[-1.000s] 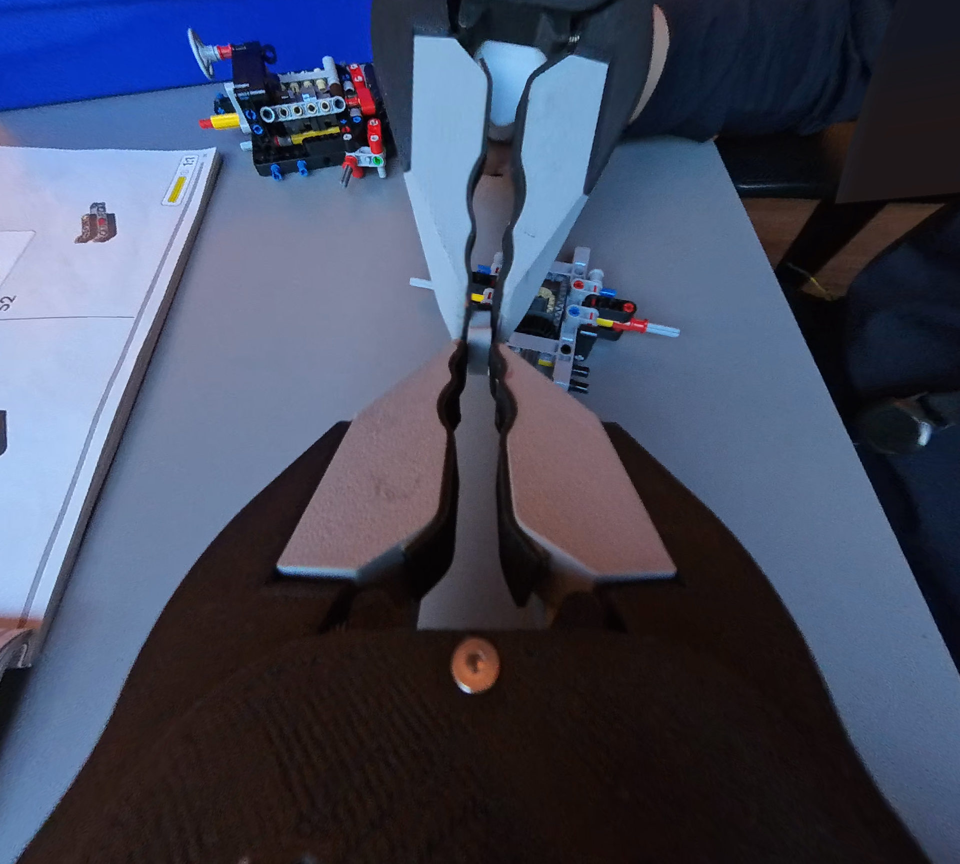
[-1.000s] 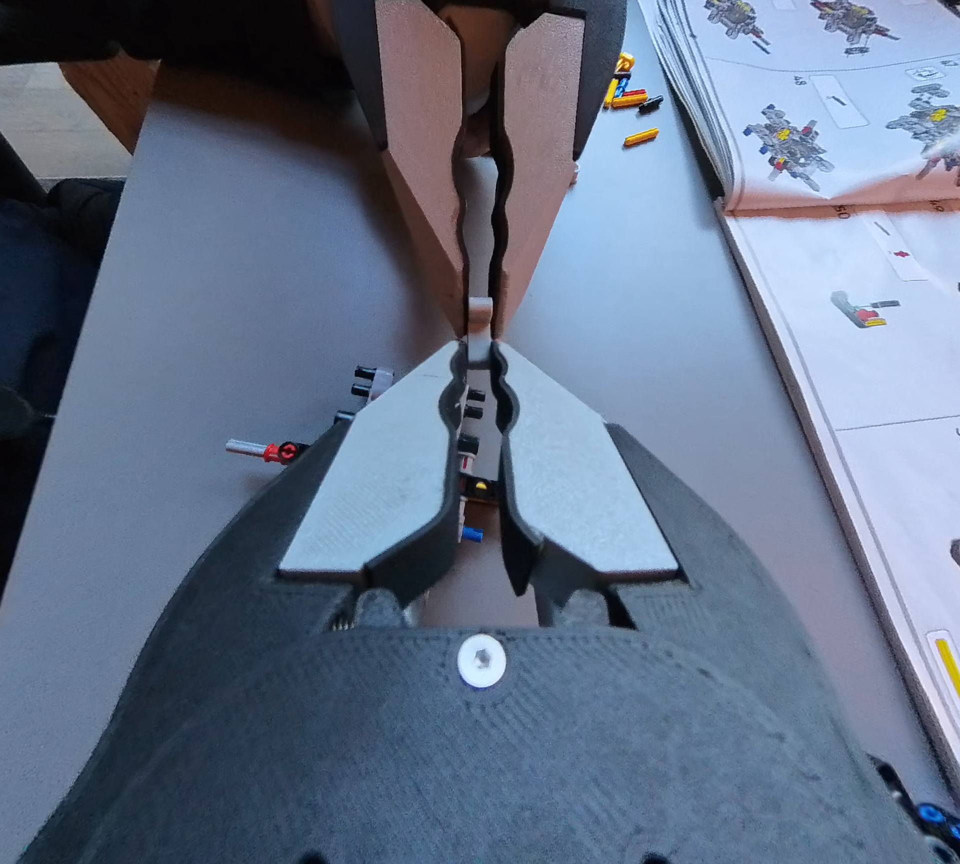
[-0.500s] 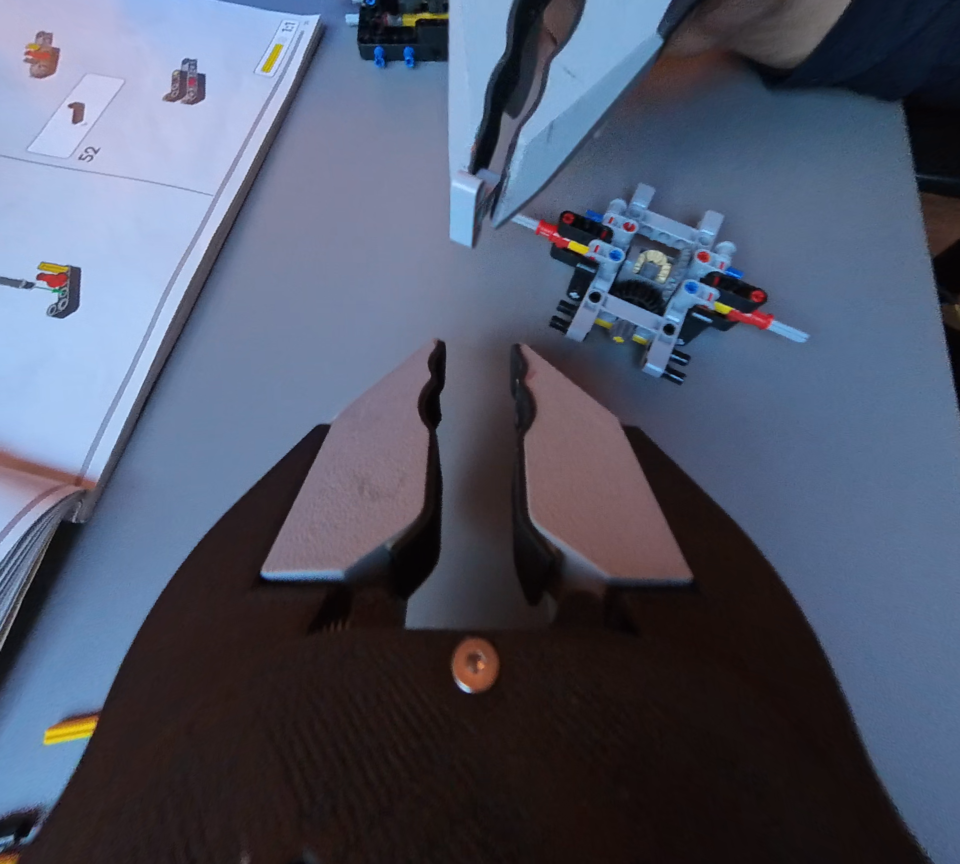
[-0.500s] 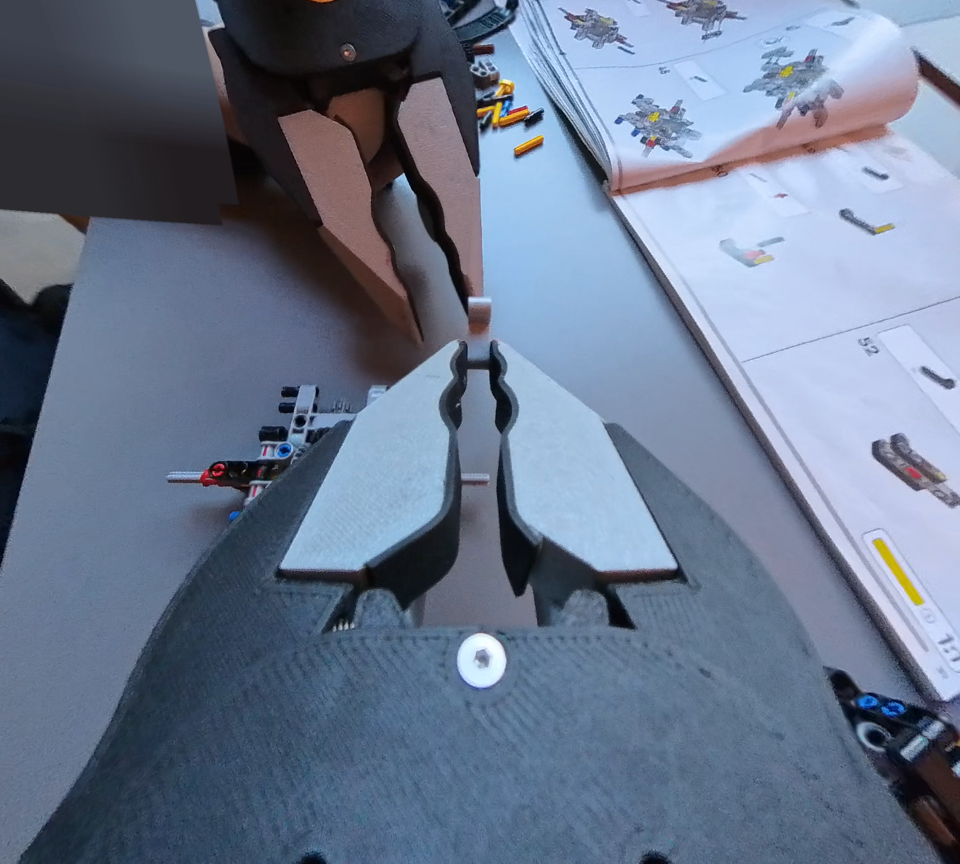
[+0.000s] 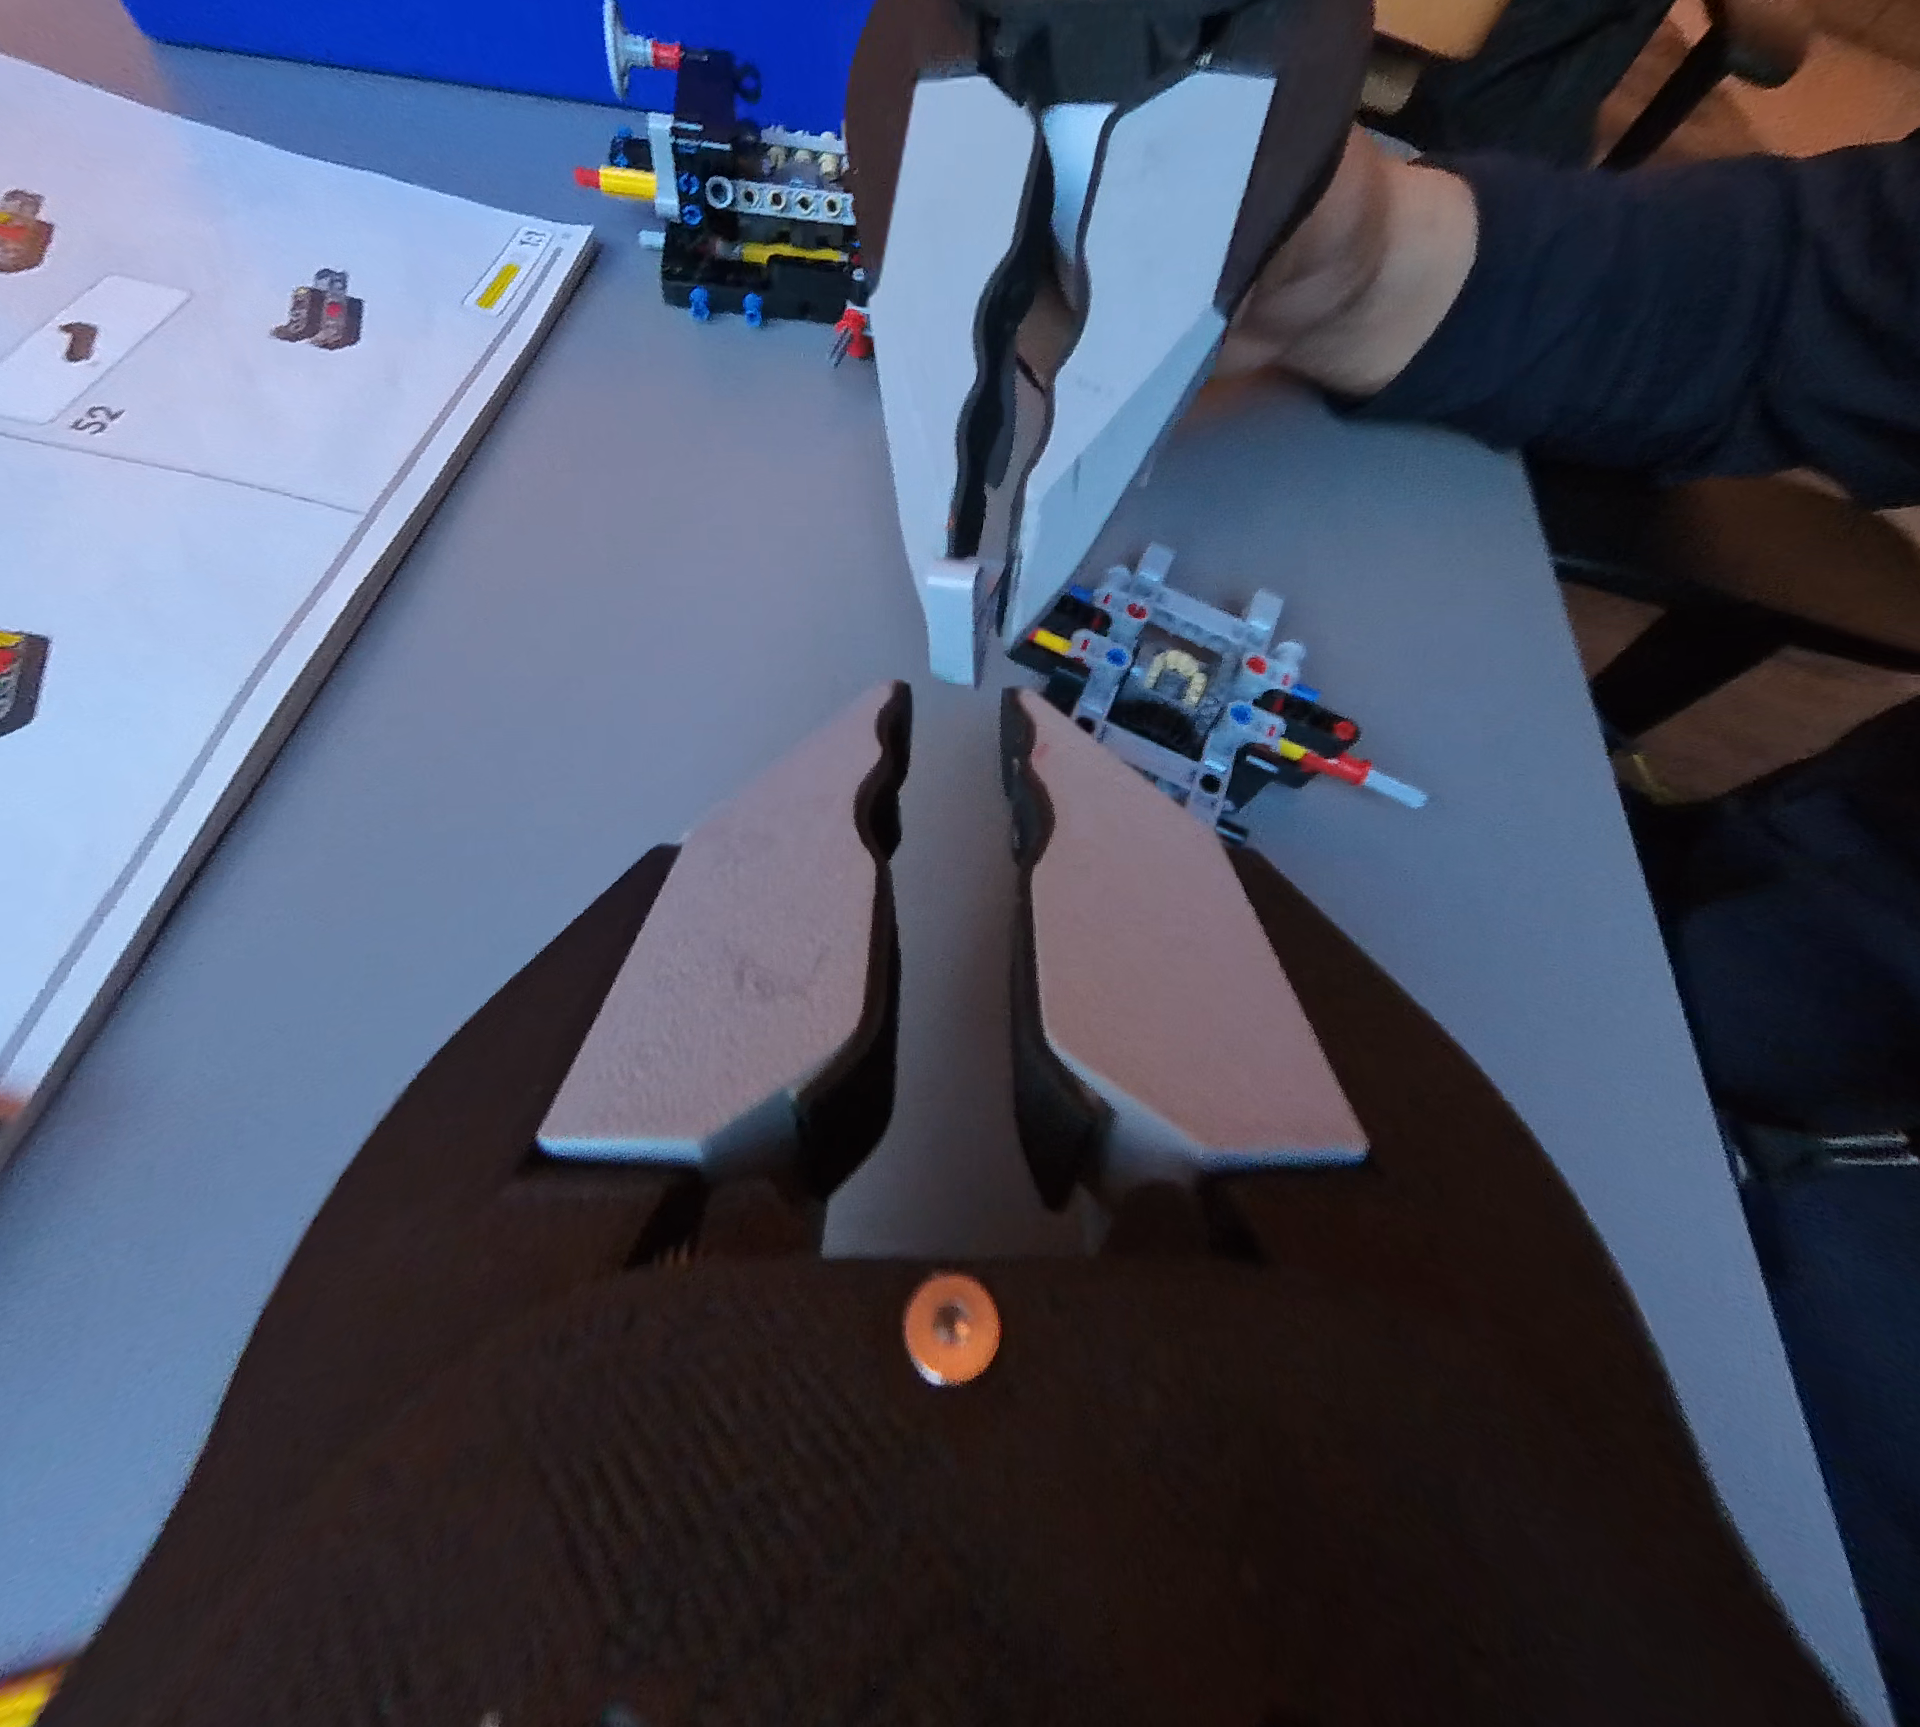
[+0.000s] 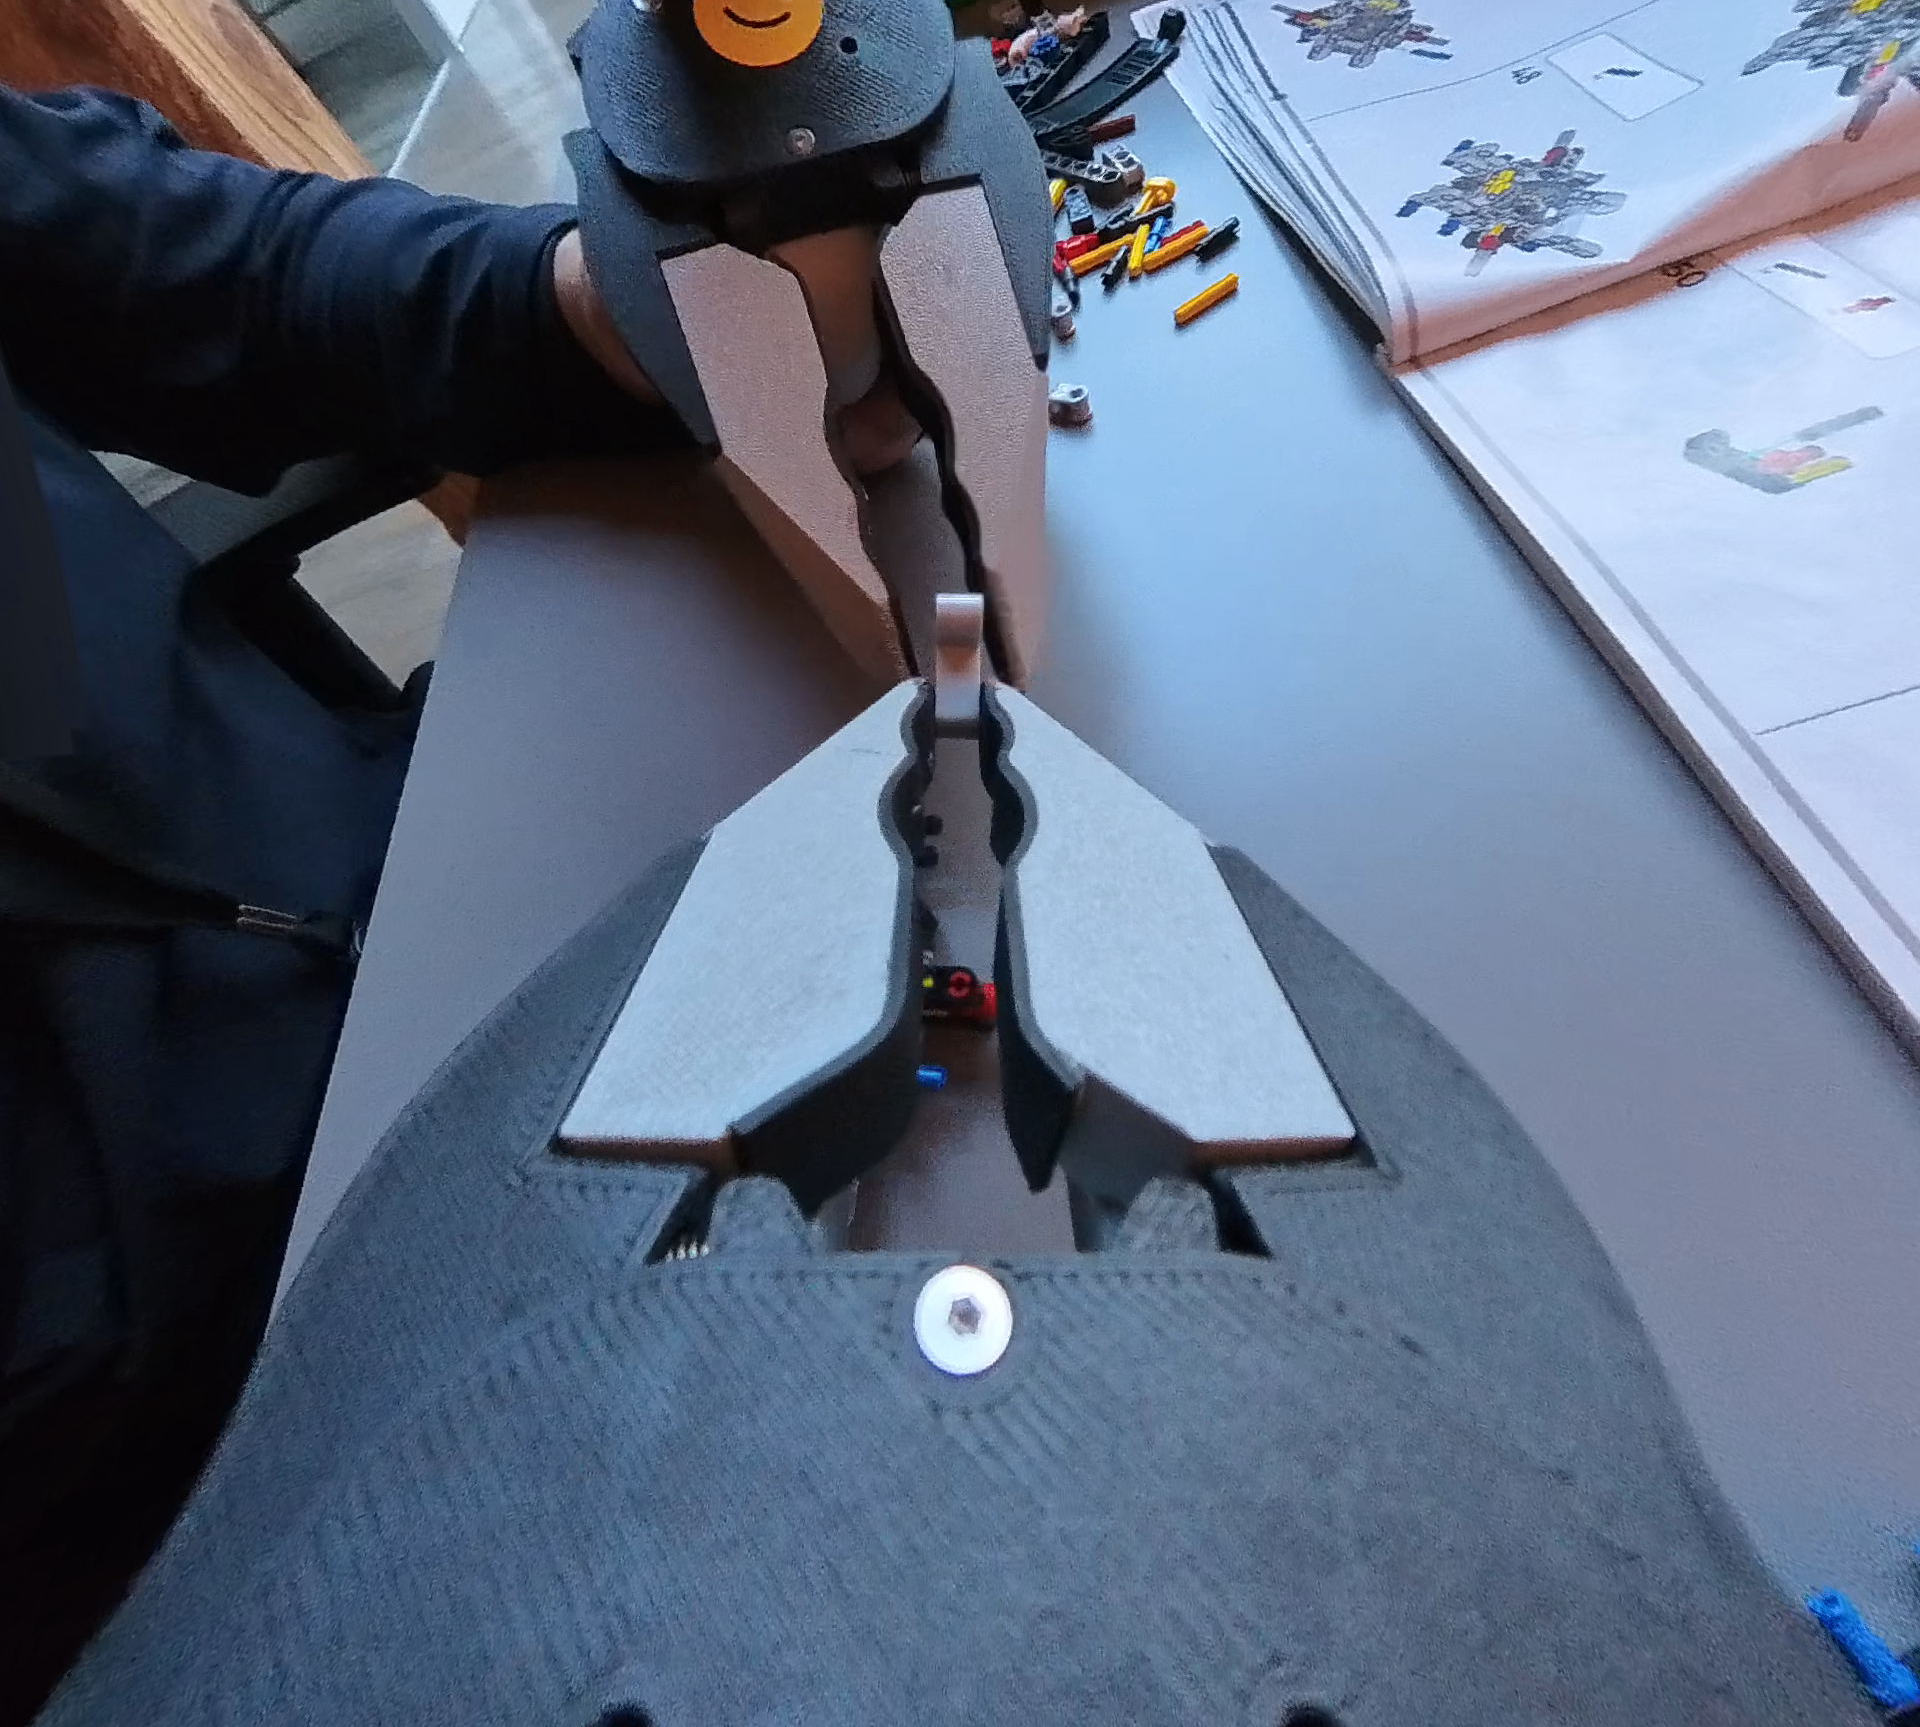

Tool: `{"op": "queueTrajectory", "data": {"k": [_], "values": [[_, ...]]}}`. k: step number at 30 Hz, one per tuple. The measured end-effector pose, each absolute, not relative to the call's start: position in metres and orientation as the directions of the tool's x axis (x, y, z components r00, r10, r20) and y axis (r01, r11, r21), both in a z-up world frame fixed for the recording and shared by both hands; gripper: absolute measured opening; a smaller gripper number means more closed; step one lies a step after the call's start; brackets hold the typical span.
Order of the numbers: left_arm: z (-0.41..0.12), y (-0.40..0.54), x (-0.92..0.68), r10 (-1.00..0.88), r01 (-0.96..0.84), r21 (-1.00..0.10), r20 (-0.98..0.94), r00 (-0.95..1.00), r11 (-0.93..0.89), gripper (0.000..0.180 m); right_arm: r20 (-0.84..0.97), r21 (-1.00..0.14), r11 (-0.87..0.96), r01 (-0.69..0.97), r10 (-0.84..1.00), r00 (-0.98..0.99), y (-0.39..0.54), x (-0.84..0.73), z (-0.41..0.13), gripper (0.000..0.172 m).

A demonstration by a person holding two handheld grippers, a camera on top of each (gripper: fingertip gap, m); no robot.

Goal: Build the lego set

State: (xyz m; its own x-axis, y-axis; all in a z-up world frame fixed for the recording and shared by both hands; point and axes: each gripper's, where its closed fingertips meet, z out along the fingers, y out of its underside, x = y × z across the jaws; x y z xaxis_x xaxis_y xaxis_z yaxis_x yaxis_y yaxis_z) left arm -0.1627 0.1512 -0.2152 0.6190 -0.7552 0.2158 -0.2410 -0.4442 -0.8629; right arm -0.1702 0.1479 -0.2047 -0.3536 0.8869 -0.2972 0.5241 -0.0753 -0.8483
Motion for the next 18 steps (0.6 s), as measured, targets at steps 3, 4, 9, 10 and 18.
{"op": "queueTrajectory", "data": {"k": [3,4,9,10,18], "values": [[-0.2159,0.1497,-0.1592,-0.765,-0.257,-0.863,0.203,0.611,-0.434,0.007,-0.283,-0.842,-0.048,0.538,0.887,-0.365,0.1435,-0.1699,-0.2090,0.005],[-0.2164,0.1489,-0.1589,-0.769,-0.266,-0.863,0.196,0.608,-0.430,0.007,-0.282,-0.841,-0.044,0.540,0.886,-0.367,0.1426,-0.1697,-0.2098,0.005],[-0.2156,0.1474,-0.1573,-0.778,-0.267,-0.865,0.199,0.596,-0.425,0.007,-0.293,-0.837,-0.045,0.546,0.879,-0.376,0.1417,-0.1670,-0.2109,0.005],[-0.2154,0.1472,-0.1572,-0.779,-0.265,-0.865,0.200,0.594,-0.425,0.007,-0.294,-0.837,-0.045,0.546,0.878,-0.378,0.1415,-0.1667,-0.2112,0.005],[-0.2145,0.1469,-0.1574,-0.776,-0.254,-0.867,0.211,0.594,-0.430,0.011,-0.302,-0.833,-0.047,0.551,0.873,-0.383,0.1422,-0.1671,-0.2131,0.005]]}}
